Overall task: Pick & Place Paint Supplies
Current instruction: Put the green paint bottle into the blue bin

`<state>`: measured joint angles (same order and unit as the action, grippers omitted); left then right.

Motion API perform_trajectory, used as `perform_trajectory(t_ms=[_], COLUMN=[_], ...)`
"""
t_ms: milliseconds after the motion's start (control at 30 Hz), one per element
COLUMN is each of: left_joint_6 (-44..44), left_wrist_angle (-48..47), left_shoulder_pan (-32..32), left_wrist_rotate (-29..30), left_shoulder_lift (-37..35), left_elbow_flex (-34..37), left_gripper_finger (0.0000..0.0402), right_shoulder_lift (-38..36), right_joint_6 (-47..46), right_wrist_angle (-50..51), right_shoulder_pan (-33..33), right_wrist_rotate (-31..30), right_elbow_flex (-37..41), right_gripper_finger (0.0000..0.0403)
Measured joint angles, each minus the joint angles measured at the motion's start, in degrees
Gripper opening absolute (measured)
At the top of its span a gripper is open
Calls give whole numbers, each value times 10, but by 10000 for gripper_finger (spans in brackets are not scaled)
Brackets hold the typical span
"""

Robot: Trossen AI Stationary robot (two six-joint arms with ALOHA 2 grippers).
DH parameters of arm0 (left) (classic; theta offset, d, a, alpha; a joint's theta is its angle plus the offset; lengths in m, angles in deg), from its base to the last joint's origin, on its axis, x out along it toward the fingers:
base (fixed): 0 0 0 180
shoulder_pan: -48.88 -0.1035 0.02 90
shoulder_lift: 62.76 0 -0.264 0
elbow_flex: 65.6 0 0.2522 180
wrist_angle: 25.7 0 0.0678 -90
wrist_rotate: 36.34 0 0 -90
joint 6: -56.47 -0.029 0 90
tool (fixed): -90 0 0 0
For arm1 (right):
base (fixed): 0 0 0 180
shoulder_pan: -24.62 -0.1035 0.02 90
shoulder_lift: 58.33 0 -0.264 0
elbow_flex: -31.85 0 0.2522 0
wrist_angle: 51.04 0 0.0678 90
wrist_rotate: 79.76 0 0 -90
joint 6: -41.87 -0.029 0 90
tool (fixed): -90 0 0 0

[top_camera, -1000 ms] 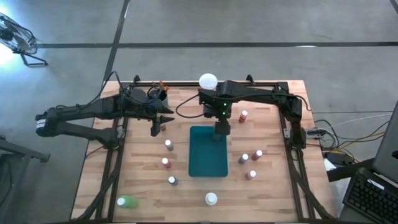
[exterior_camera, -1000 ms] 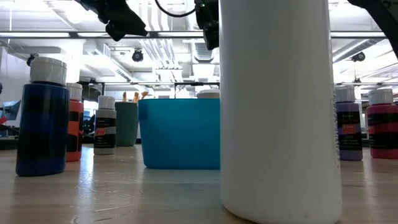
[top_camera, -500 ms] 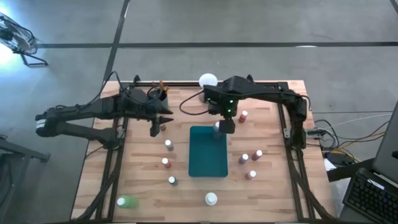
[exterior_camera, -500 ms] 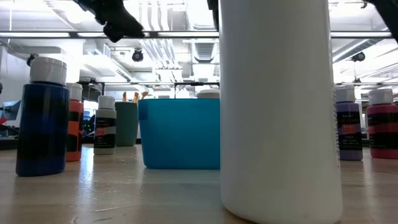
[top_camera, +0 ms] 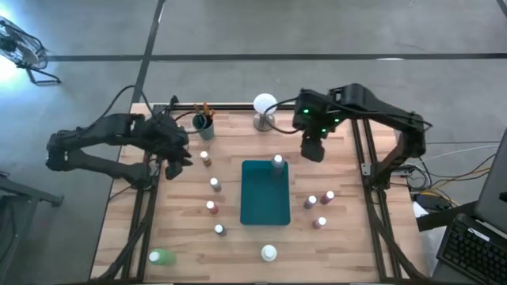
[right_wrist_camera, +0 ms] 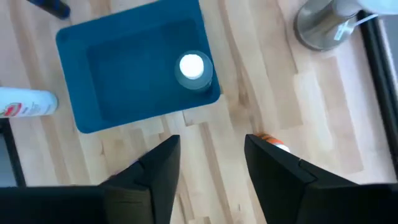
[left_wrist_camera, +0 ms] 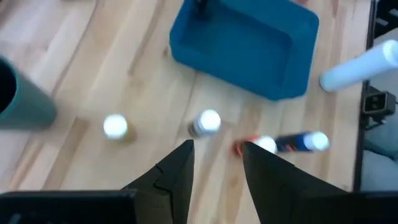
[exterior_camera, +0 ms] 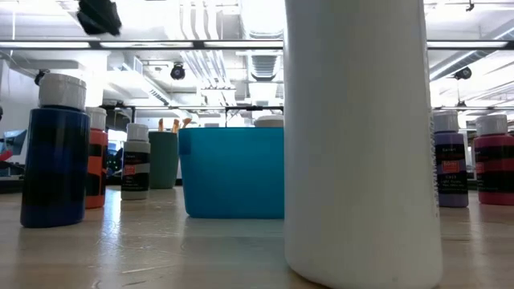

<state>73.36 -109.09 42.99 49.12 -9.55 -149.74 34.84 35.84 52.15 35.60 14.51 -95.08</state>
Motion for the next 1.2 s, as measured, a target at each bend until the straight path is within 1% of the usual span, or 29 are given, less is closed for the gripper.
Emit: perform_trajectory(t_ms=[100, 233, 367, 500, 633, 700, 800, 967, 1067, 1200], left_joint_6=[52, 138, 231, 348, 444, 483, 546, 670, 748, 833], left_wrist_angle=[-56, -106, -149, -207, -184, -188, -188, -188, -188, -188], left_shoulder_pan=[60, 174, 293, 379, 437, 461, 495, 537, 564, 597], left_wrist_rotate=[29, 64, 77, 74, 39, 36, 33, -10, -2, 29], left_shoulder_lift=[20, 71, 145, 218, 258, 271, 285, 301, 309, 312], left_elbow_flex=[-47, -106, -166, -233, -271, -279, -278, -268, -268, -267], left_gripper_finger=[135, 117, 100, 91, 87, 88, 87, 89, 88, 94], right_shoulder_lift=[-19, -31, -32, -27, -22, -22, -22, -23, -22, -22], right_joint_6=[3, 9, 44, 70, 93, 109, 126, 152, 165, 186], right_wrist_angle=[-1, -2, -2, -6, -15, -22, -43, -65, -82, -104], right_shoulder_pan=[0, 0, 0, 1, 1, 1, 1, 1, 1, 2], right_wrist_rotate=[-23, -56, -60, -60, -60, -60, -60, -60, -60, -60], right_elbow_flex=[2, 2, 3, 3, 3, 4, 9, 15, 23, 40], right_gripper_finger=[166, 155, 143, 129, 115, 108, 98, 81, 73, 68])
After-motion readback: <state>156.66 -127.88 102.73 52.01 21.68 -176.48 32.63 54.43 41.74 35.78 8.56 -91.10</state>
